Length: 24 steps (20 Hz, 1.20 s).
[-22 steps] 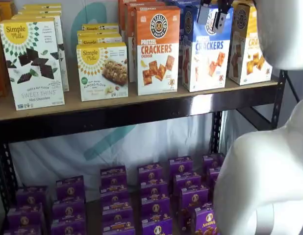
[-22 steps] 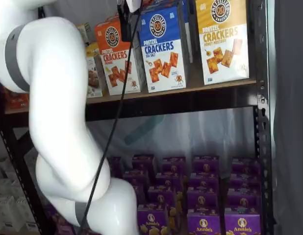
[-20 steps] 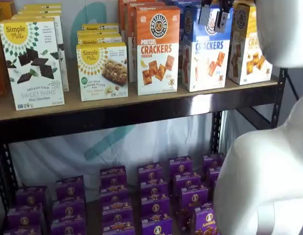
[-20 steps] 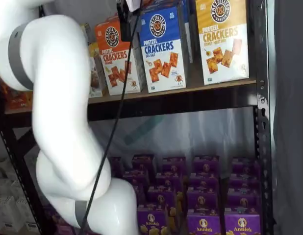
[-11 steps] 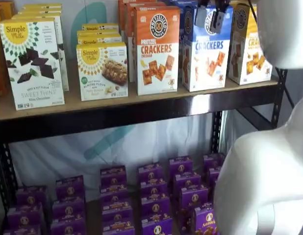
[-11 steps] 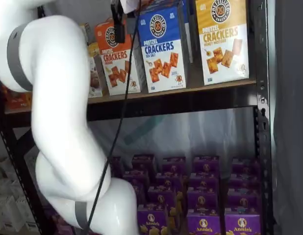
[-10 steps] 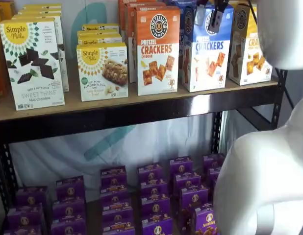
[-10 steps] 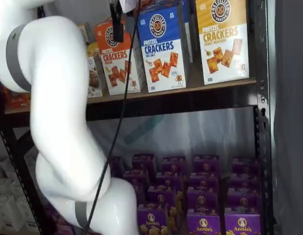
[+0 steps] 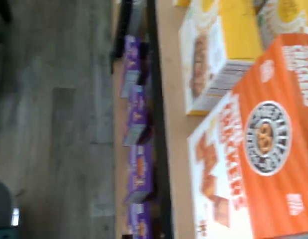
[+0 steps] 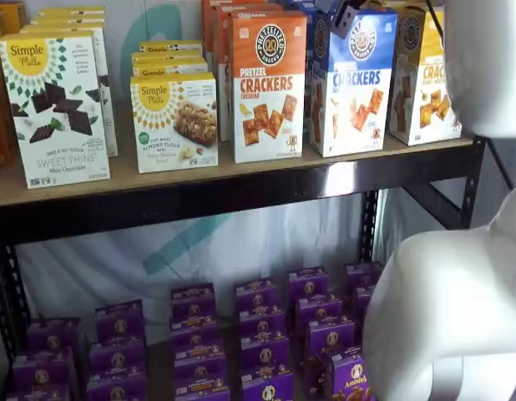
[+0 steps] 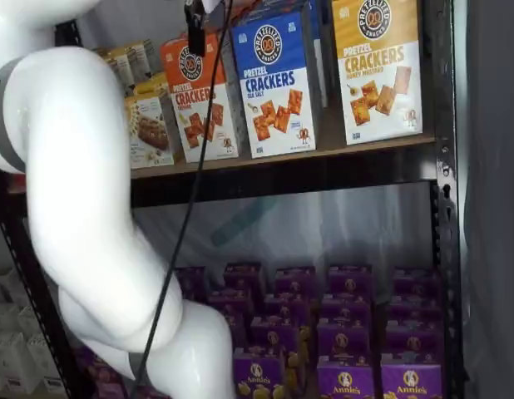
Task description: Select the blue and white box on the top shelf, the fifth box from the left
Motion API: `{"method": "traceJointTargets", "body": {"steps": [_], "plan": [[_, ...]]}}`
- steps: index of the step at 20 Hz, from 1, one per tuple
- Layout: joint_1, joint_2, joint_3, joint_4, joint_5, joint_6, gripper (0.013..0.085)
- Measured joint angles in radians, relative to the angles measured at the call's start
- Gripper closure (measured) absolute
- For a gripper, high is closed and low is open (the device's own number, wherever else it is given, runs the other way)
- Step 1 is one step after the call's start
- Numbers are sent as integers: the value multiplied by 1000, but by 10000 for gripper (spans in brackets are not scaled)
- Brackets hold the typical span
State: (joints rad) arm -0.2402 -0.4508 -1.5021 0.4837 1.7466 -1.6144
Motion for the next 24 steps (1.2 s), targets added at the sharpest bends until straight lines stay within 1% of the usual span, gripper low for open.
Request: {"method": "traceJointTargets", "body": {"steps": [2, 6, 9, 14, 19, 24], "plan": [[-5, 4, 1, 1, -26, -7, 130], [-32, 20, 10, 25, -100, -34, 130], [-47, 45, -2, 29, -128, -54, 130], [-62, 101, -42, 4, -140, -88, 130], [-85, 146, -66, 6, -144, -118, 130], [-88, 167, -67, -4, -163, -135, 130]]}}
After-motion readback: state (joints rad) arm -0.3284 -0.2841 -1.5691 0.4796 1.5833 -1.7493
